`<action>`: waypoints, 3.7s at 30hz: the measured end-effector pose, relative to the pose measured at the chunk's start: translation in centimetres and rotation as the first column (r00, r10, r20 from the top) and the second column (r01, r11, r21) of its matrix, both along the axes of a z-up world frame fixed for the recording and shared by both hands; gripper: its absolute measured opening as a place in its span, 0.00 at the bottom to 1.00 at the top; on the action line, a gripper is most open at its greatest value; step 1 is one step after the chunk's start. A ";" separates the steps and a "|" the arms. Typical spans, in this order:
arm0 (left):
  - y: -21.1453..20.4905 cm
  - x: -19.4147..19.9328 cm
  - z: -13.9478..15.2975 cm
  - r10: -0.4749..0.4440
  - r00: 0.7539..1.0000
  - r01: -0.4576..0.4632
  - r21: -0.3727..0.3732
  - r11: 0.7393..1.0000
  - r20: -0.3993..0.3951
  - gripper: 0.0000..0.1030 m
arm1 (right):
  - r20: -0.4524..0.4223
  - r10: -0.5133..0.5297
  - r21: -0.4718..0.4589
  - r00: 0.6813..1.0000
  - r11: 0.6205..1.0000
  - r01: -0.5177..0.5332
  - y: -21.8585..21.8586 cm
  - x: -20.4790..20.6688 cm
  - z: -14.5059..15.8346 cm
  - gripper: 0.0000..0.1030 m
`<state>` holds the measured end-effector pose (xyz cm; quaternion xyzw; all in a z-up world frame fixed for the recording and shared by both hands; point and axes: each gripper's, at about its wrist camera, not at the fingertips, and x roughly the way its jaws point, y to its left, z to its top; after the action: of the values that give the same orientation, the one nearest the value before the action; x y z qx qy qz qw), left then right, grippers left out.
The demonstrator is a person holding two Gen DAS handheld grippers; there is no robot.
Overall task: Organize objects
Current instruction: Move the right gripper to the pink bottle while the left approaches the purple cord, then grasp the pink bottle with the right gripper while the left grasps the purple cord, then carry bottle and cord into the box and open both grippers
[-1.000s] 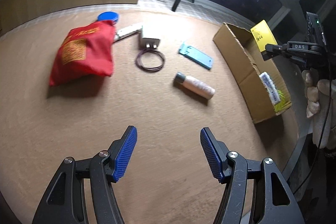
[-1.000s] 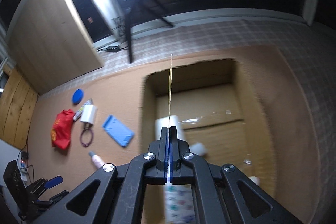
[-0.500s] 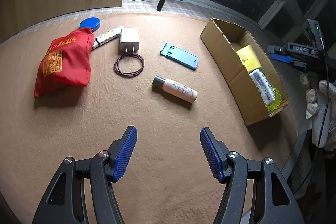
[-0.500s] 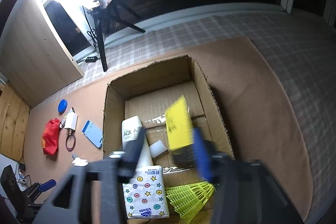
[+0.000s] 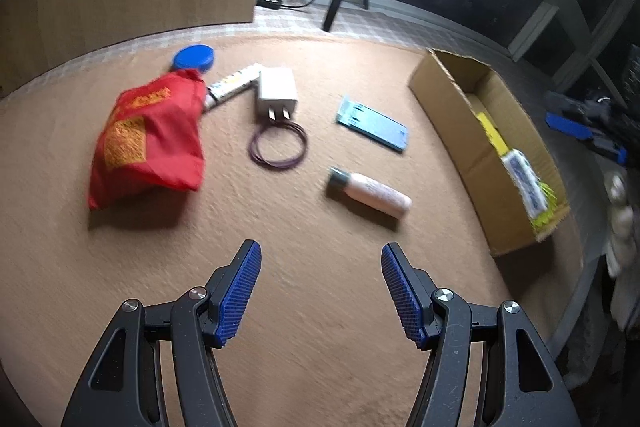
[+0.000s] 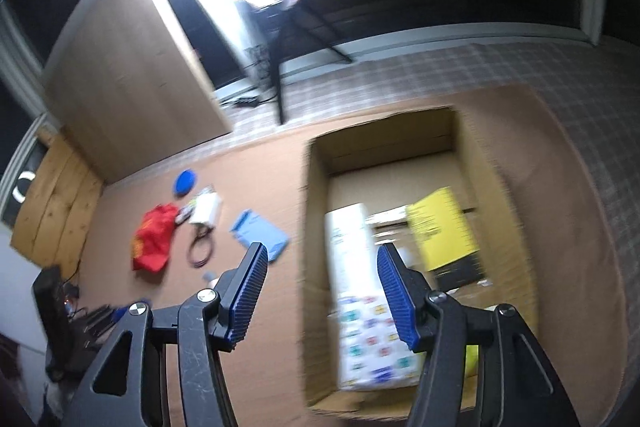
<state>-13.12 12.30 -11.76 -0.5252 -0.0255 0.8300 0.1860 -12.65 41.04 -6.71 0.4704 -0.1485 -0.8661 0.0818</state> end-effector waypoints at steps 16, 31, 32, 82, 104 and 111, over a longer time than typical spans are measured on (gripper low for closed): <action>0.3 -7.2 -1.9 0.058 0.998 -0.058 -0.067 0.996 0.002 0.61 | 0.061 0.218 0.024 0.974 0.975 -0.220 -11.0 -0.1 -3.2 0.53; 1.6 -10.7 -5.3 0.073 0.997 -0.070 -0.149 0.986 0.020 0.42 | 0.119 0.246 0.018 0.962 0.968 -0.250 -13.2 -1.9 -7.9 0.55; 1.6 -10.6 -5.3 0.069 0.997 -0.066 -0.158 0.985 0.014 0.40 | 0.125 0.254 0.021 0.959 0.966 -0.259 -13.5 -2.0 -8.1 0.55; -4.0 -1.3 -4.3 0.064 0.998 -0.062 -0.061 0.996 0.022 0.02 | 0.125 0.325 0.235 0.937 0.908 -0.346 -16.3 -0.1 -8.0 0.18; 3.9 -3.2 6.6 -0.018 0.983 0.034 0.081 0.996 -0.185 0.02 | -0.074 0.104 0.220 0.992 0.972 -0.085 -1.5 1.9 2.1 0.17; 10.2 -5.2 7.6 -0.069 0.975 0.096 0.119 0.988 -0.211 0.02 | -0.077 0.046 0.226 0.996 0.974 -0.028 2.5 1.0 2.2 0.17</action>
<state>-18.35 22.47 -4.17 -0.4239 -0.0373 0.8682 0.2554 -11.61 43.59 -4.51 0.4432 -0.0374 -0.8942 0.0504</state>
